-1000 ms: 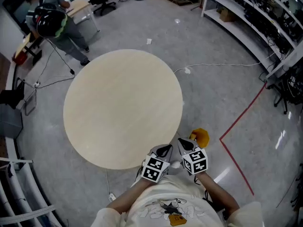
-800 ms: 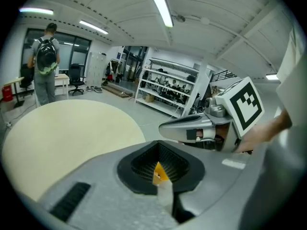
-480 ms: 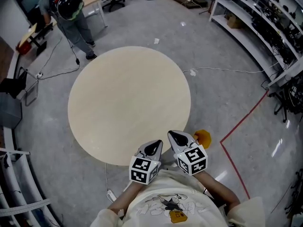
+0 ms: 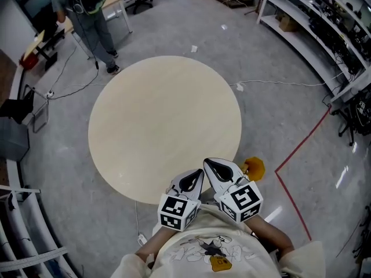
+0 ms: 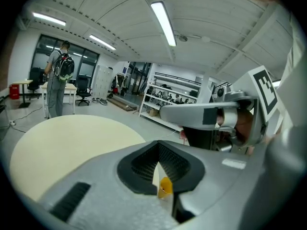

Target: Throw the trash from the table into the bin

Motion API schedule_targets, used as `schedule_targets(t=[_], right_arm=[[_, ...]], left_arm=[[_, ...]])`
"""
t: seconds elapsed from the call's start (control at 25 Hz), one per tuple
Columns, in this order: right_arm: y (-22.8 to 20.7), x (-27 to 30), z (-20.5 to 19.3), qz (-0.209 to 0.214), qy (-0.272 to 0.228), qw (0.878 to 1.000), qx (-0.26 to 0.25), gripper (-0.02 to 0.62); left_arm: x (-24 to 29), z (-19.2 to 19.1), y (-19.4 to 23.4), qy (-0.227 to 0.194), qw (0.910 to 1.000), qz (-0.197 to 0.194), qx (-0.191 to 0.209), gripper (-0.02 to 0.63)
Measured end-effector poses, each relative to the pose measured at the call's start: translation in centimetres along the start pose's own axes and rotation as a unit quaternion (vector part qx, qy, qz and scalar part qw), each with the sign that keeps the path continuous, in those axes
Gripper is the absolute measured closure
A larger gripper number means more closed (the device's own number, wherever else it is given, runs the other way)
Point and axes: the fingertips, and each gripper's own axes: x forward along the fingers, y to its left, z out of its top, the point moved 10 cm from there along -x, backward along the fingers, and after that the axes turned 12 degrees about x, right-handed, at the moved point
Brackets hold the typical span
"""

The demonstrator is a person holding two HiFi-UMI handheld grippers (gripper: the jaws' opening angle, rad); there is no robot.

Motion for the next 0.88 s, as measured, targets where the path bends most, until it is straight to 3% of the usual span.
schedule_targets(t=[0.36,0.88], right_arm=[[0.0,2.7,-1.0,-0.033,-0.01,0.999,0.019,0.591],[2.9,6.8,-1.7,-0.025,0.013,0.999,0.019,0.591]], left_arm=[[-1.5,-0.2,4.1,-0.008,0.9997,-0.016,0.016,0.601],[-3.2,-0.9,7.4,-0.014,0.9988,-0.039,0.024,0.601]])
